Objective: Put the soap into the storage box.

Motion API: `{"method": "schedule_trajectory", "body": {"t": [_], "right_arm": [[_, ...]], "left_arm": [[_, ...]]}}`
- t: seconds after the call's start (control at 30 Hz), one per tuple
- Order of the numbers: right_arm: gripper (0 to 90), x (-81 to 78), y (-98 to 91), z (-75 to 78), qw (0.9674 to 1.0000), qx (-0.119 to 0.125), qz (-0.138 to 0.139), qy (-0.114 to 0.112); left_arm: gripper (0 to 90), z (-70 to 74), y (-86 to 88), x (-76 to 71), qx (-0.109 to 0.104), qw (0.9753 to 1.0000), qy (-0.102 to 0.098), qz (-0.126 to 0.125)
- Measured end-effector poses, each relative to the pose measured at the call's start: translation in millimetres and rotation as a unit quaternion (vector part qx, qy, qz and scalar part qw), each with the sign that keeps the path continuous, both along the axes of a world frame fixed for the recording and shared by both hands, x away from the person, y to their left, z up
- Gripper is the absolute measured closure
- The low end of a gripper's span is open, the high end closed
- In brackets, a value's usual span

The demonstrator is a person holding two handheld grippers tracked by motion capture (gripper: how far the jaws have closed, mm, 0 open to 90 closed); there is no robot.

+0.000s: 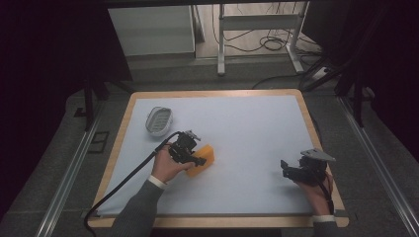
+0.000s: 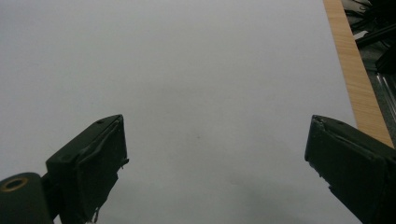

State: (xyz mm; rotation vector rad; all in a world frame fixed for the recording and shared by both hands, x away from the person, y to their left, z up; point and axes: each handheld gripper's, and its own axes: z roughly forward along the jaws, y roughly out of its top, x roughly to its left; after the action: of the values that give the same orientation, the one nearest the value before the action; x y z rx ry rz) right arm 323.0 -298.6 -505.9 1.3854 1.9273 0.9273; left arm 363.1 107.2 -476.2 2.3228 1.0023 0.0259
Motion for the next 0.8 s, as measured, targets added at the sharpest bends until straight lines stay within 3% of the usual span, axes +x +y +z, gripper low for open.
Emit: {"method": "schedule_trajectory", "body": {"t": [0.4, 0.8], "right_arm": [[5.7, -0.6, 0.8, 0.8, 1.0000, -0.001, 0.000, 0.001], [5.7, -0.5, -0.2, 0.8, 1.0000, -0.001, -0.002, 0.000]], "left_arm": [[61.1, 13.5, 13.0, 0.9, 0.006, 0.9995, -0.026, 0.018], [61.2, 18.9, 21.9, 5.6, -0.003, 0.9992, -0.027, 0.028]]}}
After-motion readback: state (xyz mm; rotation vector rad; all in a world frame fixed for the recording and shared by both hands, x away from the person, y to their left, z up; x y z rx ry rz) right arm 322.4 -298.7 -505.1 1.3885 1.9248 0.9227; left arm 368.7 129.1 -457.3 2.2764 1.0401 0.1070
